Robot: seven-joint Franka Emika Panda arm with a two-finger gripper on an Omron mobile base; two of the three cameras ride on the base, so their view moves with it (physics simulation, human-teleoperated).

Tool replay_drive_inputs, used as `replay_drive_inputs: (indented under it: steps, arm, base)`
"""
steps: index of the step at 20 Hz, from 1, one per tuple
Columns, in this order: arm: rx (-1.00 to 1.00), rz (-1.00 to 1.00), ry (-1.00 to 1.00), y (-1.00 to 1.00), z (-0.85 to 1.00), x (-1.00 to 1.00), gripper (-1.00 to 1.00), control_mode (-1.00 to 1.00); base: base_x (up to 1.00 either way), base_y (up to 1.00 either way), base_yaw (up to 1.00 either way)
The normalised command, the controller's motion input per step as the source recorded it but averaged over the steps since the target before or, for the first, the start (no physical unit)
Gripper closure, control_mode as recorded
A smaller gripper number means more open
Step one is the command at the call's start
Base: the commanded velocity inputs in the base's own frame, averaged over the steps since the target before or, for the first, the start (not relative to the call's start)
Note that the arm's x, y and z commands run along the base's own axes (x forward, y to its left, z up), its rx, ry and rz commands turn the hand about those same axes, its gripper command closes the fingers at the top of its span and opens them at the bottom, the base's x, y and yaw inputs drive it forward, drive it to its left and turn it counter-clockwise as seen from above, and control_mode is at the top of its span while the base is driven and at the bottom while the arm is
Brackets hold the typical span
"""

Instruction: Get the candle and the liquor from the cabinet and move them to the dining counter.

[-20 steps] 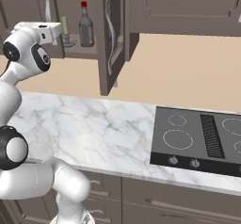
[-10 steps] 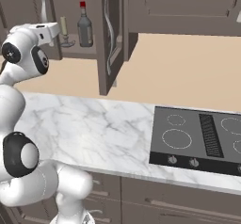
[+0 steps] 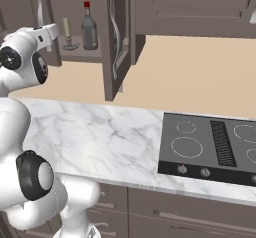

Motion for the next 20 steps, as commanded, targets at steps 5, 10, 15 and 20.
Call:
replay_drive_inputs:
  steps: [5, 10, 15, 20]
  arm:
    - [-0.03, 0.0, 0.0, 0.85, 0.21, -0.89, 1.0, -1.0]
    - [-0.02, -0.02, 0.03, 0.81, 0.24, -0.82, 1.0, -1.0]
    - [-0.02, -0.03, 0.07, 0.77, 0.16, -0.81, 1.0, -1.0]
    - [-0.01, -0.02, 0.07, 0.74, 0.09, -0.88, 1.0, -1.0]
  base:
    - [0.0, 0.0, 0.0]
    - [0.0, 0.0, 0.0]
    - [0.0, 0.0, 0.0]
    - [0.0, 0.0, 0.0]
